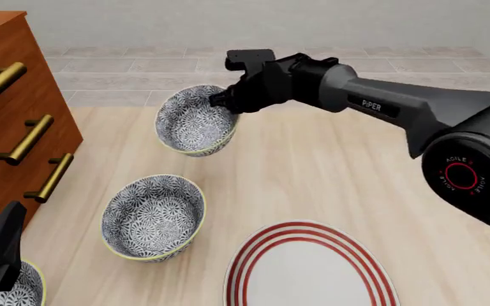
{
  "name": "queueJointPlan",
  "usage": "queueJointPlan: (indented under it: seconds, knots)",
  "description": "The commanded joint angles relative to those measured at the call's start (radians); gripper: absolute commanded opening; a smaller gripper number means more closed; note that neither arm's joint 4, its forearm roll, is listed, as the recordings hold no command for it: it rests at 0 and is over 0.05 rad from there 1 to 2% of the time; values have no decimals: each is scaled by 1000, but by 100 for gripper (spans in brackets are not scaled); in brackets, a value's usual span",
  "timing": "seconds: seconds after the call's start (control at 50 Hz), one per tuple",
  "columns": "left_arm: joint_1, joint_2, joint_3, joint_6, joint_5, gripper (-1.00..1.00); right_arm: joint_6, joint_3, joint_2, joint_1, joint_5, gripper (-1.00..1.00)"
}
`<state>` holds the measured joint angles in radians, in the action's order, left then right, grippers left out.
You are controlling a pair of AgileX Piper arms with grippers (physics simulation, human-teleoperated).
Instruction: Pick up the bowl and put it in the front on the plate.
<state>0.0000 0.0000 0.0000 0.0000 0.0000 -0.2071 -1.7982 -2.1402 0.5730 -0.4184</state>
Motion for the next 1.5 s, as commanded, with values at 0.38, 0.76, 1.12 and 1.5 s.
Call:
queueJointPlan:
  seconds: [0.38, 0.76, 1.12, 1.5]
  knots:
    - [0, 0, 0, 0, 0, 100, -91, 317, 223, 3, 132, -100]
    - [0, 0, 0, 0, 0, 100, -115, 524, 383, -26, 199, -100]
    - [0, 0, 0, 0, 0, 100, -129, 651, 474, -45, 232, -100]
    - [0, 0, 0, 0, 0, 100, -150, 748, 554, -52, 243, -100]
